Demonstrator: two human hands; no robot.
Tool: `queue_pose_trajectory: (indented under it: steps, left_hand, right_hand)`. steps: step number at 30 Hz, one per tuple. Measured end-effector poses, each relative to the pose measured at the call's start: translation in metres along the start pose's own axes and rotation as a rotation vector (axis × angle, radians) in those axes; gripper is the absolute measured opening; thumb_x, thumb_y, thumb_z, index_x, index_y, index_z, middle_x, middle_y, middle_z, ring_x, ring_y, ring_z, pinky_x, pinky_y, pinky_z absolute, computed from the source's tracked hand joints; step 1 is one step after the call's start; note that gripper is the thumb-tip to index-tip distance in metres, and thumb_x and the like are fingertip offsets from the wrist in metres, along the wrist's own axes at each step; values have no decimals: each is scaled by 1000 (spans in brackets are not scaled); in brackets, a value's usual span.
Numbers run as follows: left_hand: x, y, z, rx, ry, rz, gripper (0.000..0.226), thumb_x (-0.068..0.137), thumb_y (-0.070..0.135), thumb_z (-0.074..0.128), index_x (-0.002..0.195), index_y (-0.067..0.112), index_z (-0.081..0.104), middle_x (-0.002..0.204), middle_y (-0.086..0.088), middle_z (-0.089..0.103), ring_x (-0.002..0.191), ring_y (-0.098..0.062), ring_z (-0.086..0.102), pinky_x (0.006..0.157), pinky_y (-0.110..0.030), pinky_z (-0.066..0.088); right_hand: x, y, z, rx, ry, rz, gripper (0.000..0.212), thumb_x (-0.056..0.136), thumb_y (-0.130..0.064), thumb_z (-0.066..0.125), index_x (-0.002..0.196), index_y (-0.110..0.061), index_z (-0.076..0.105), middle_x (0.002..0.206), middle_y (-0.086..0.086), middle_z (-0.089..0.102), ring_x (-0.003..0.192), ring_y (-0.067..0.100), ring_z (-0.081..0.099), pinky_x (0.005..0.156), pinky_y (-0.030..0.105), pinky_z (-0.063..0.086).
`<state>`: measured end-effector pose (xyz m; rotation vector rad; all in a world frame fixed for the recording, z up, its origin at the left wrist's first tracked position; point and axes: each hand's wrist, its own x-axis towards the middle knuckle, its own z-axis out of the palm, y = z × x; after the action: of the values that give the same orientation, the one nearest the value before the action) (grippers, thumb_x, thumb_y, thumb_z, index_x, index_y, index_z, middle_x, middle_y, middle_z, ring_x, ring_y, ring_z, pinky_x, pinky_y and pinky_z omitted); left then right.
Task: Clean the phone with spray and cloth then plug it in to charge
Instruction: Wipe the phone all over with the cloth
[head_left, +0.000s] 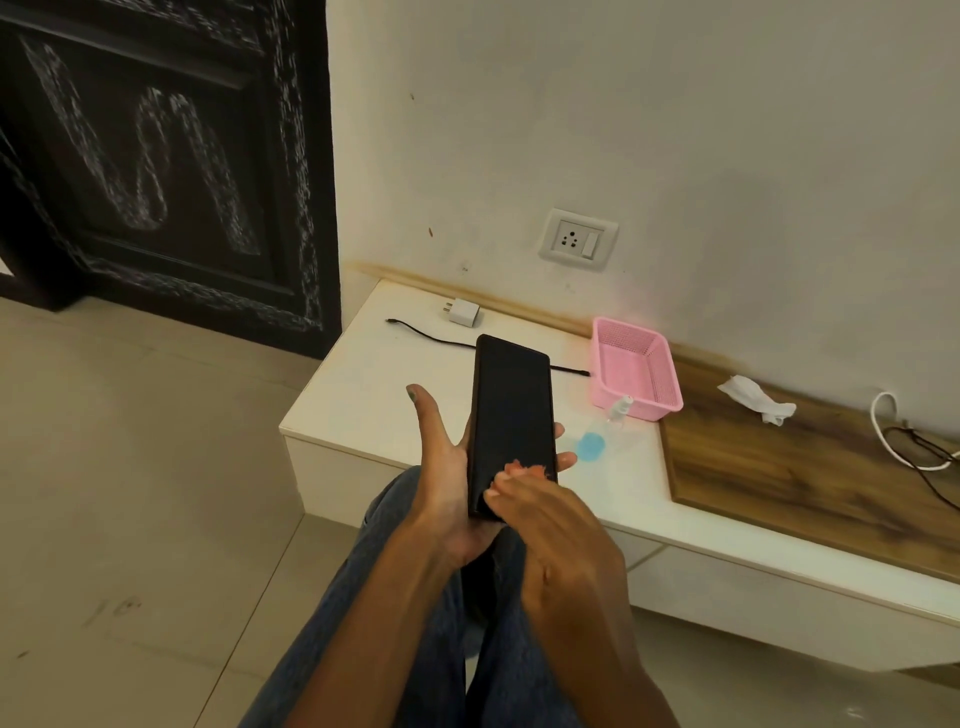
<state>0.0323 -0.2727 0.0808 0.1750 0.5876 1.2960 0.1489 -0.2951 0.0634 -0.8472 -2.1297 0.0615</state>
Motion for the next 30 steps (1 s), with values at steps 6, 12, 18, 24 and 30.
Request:
queue_pose_trajectory:
  steps: [6,12,18,24,30]
  left_hand:
    - [1,-3,3,32,2,0,111,57,93,22,130,17,57,121,-21,64,111,-39,61,94,-47,50]
    - [1,-1,3,19,-11,45,102,61,90,23,124,19,61,120,-22,64,113,-43,59,98,-50,47]
    - [1,-3,3,33,-29,50,104,59,88,26,131,18,56,123,-21,63,114,-41,59,92,-49,51]
    - [2,-2,2,26,-26,65,100,67,87,23,130,18,57,124,-23,62,119,-39,56,102,-49,43]
    - [4,1,-4,24,-15,70,92,76,83,16,124,18,59,122,-18,64,115,-39,59,93,-47,50]
  right_hand:
    - [3,16,-8,-46,-11,-4,43,101,-24,26,109,-7,65,105,12,70,109,12,52,108,12,25]
    - [-2,11,-8,-67,17,4,46,102,-26,27,104,-4,68,103,13,70,109,14,54,107,15,29]
    - [-3,13,-15,-122,-8,-22,49,102,-25,26,102,-2,69,103,12,70,107,12,57,106,14,31]
    - [14,17,-10,-117,42,46,51,102,-28,25,104,0,68,106,13,69,106,21,61,107,14,28]
    - [-5,10,-5,-106,33,-27,52,103,-24,21,103,-2,69,110,10,67,110,16,57,105,24,35]
